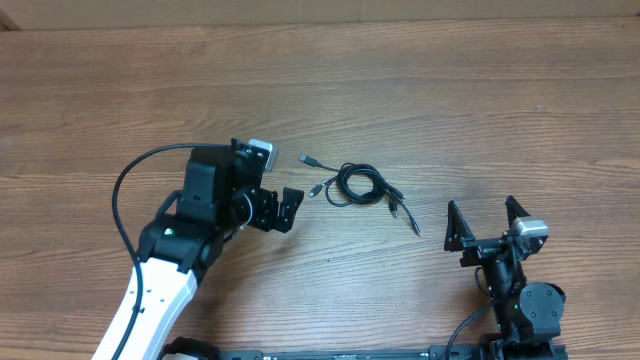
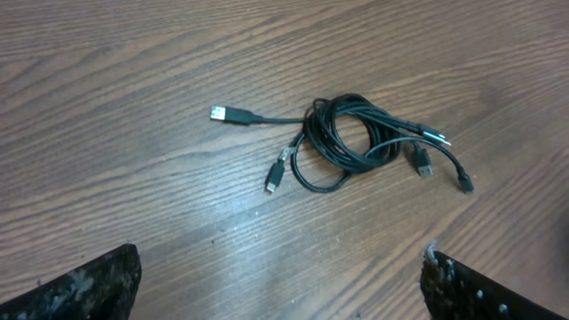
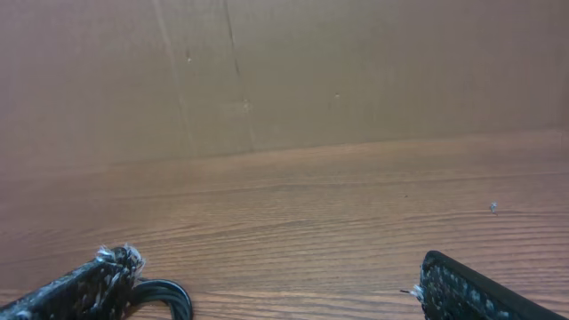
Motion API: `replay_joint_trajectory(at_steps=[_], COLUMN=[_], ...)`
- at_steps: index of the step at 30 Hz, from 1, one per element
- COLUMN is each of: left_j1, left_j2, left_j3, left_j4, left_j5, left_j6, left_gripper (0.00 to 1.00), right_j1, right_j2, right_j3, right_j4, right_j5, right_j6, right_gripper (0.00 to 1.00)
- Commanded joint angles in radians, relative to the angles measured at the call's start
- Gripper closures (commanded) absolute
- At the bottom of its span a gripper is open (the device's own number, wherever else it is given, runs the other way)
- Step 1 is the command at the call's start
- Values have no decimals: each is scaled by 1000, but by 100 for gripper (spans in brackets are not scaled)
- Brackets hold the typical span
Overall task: Untangle cables
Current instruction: 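Reach the left gripper forward to the black cable bundle and grasp it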
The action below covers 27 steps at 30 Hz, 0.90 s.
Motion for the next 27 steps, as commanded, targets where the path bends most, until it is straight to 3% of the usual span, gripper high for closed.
replay_joint_trajectory(at_steps=[1, 9, 12, 16, 27], left_j1=[-3, -65, -105, -151, -266], left_j2=[57, 203, 248, 328, 562], left_j3=[23, 25, 51, 131, 276], left_j4=[35, 224, 282, 282, 260], left_j5=[-10, -10, -50, -141, -229], left_j6=[-16, -6, -72, -162, -239], left_gripper=[3, 11, 12, 19, 24], right_j1=[-5, -5, -5, -5, -5], right_j2=[-8, -8, -8, -8, -8], right_j3=[-10, -10, -10, -10, -10], right_j4=[2, 2, 2, 2, 2], right_j5=[7, 7, 7, 7, 7], right_j6=[-4, -4, -4, -4, -4], right_gripper=[0, 0, 0, 0, 0])
